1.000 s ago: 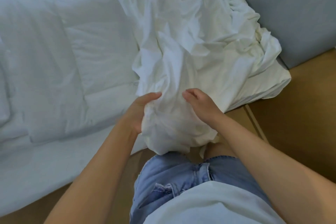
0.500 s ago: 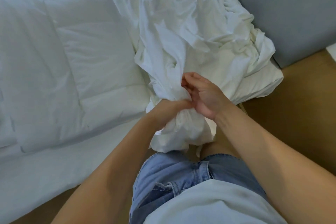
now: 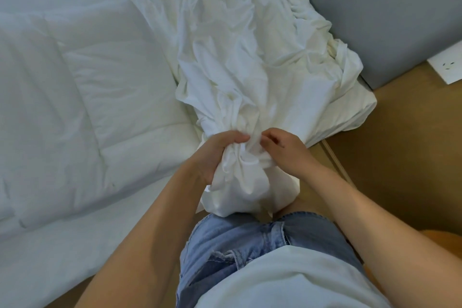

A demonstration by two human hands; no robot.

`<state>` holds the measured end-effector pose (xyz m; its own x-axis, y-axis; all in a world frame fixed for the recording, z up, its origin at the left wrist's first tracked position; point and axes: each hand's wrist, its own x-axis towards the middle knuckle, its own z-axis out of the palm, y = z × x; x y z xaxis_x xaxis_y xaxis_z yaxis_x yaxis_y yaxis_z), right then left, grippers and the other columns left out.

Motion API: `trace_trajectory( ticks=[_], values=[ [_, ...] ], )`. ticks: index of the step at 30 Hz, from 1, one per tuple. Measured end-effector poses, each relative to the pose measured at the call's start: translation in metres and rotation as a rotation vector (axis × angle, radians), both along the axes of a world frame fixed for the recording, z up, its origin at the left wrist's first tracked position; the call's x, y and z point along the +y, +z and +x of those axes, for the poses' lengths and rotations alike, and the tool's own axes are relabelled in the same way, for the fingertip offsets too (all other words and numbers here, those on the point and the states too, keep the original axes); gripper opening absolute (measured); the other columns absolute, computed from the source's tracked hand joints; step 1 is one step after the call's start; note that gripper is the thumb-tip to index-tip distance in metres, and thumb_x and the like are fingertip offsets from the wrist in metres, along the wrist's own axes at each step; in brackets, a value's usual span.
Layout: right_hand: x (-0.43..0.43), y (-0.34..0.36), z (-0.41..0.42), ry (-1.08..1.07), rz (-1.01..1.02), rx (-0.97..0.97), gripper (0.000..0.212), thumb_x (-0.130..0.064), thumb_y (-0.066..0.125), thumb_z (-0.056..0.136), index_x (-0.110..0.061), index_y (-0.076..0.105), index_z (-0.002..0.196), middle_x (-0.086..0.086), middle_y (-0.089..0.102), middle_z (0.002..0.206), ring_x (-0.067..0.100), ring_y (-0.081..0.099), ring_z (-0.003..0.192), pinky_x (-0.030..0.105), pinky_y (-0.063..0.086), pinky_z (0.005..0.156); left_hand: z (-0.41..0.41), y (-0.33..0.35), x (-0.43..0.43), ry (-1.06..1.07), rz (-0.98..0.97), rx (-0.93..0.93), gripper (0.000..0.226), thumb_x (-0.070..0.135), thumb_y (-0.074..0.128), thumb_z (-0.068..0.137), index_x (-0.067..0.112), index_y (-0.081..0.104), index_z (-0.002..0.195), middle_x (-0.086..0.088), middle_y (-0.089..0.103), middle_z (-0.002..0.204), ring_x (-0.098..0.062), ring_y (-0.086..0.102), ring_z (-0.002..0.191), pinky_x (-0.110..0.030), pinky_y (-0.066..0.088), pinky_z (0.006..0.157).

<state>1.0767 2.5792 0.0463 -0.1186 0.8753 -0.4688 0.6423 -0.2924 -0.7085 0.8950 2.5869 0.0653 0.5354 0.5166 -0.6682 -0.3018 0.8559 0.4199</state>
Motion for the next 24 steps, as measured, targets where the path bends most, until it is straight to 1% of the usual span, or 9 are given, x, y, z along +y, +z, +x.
trace_trajectory(
  ticks=[3, 6, 9, 11, 12, 14, 17, 21, 24],
  values=[
    [-0.003, -0.001, 0.006, 0.107, 0.024, -0.127, 0.039, -0.047, 0.034, 0.097, -0.018, 0.044, 0.074, 0.001, 0.053, 0.07, 0.016, 0.049, 0.065, 0.028, 0.034, 0.057, -0.003, 0.0, -0.005, 0.018, -0.042, -0.122, 0.056, 0.009, 0.075, 0.056, -0.002, 0.063, 0.11, -0.014, 0.068, 0.092, -0.028, 0.067, 0.087, -0.038, 0.054, 0.081],
    [-0.003, 0.0, 0.005, 0.222, 0.038, -0.237, 0.046, -0.05, 0.031, 0.097, -0.015, 0.038, 0.068, 0.005, 0.052, 0.067, 0.023, 0.051, 0.067, 0.035, 0.037, 0.064, -0.002, -0.001, -0.005, 0.019, -0.001, -0.195, 0.055, 0.007, 0.076, 0.049, 0.0, 0.068, 0.103, -0.014, 0.069, 0.089, -0.029, 0.068, 0.083, -0.037, 0.056, 0.074],
    [0.011, 0.026, 0.001, -0.201, 0.277, -0.018, 0.046, -0.039, 0.044, 0.098, -0.012, 0.038, 0.061, -0.003, 0.04, 0.055, 0.011, 0.04, 0.053, 0.029, 0.034, 0.057, 0.006, -0.003, -0.003, -0.029, 0.023, -0.004, 0.055, 0.02, 0.078, 0.055, 0.005, 0.068, 0.106, -0.011, 0.072, 0.091, -0.026, 0.07, 0.082, -0.036, 0.056, 0.073],
    [0.029, 0.053, 0.0, -0.524, 0.475, 0.274, 0.044, -0.035, 0.048, 0.097, -0.013, 0.04, 0.061, -0.013, 0.036, 0.049, 0.0, 0.033, 0.046, 0.016, 0.032, 0.05, 0.012, -0.002, -0.005, -0.19, 0.045, 0.207, 0.073, 0.035, 0.085, 0.049, 0.007, 0.065, 0.113, -0.01, 0.073, 0.094, -0.024, 0.07, 0.086, -0.038, 0.054, 0.082],
    [0.036, 0.063, -0.001, -0.552, 0.522, 0.346, 0.044, -0.034, 0.048, 0.097, -0.014, 0.04, 0.059, -0.015, 0.036, 0.045, -0.001, 0.033, 0.044, 0.012, 0.031, 0.048, 0.015, -0.001, -0.007, -0.283, 0.055, 0.286, 0.079, 0.039, 0.087, 0.046, 0.008, 0.064, 0.115, -0.009, 0.073, 0.095, -0.025, 0.069, 0.088, -0.04, 0.052, 0.088],
    [0.042, 0.074, -0.007, -0.488, 0.497, 0.365, 0.044, -0.031, 0.049, 0.097, -0.013, 0.04, 0.058, -0.017, 0.037, 0.042, -0.002, 0.034, 0.042, 0.01, 0.031, 0.046, 0.018, 0.001, -0.006, -0.375, 0.08, 0.355, 0.07, 0.036, 0.088, 0.048, 0.009, 0.067, 0.109, -0.009, 0.073, 0.096, -0.026, 0.069, 0.09, -0.041, 0.051, 0.089],
    [0.039, 0.065, -0.009, -0.509, 0.397, 0.305, 0.04, -0.025, 0.052, 0.096, -0.007, 0.042, 0.063, -0.015, 0.032, 0.044, 0.0, 0.031, 0.043, 0.011, 0.03, 0.047, 0.016, 0.001, 0.004, -0.194, 0.171, 0.316, 0.028, 0.015, 0.081, 0.062, 0.008, 0.072, 0.087, -0.007, 0.073, 0.079, -0.018, 0.071, 0.07, -0.026, 0.054, 0.063],
    [0.034, 0.05, -0.004, -0.588, 0.353, 0.285, 0.036, -0.024, 0.05, 0.098, -0.007, 0.046, 0.067, -0.003, 0.032, 0.053, 0.001, 0.028, 0.046, 0.011, 0.03, 0.047, 0.016, 0.003, 0.012, 0.062, 0.182, 0.104, 0.035, 0.014, 0.074, 0.05, 0.005, 0.067, 0.084, -0.007, 0.069, 0.073, -0.021, 0.068, 0.068, -0.029, 0.055, 0.065],
    [0.04, 0.051, -0.008, -0.624, 0.343, 0.281, 0.037, -0.026, 0.05, 0.097, -0.007, 0.046, 0.066, -0.002, 0.036, 0.055, 0.001, 0.031, 0.046, 0.011, 0.031, 0.047, 0.026, 0.004, 0.008, -0.082, 0.126, 0.136, 0.046, 0.022, 0.074, 0.055, 0.006, 0.066, 0.097, -0.007, 0.072, 0.082, -0.022, 0.068, 0.077, -0.034, 0.053, 0.076]
  ],
)
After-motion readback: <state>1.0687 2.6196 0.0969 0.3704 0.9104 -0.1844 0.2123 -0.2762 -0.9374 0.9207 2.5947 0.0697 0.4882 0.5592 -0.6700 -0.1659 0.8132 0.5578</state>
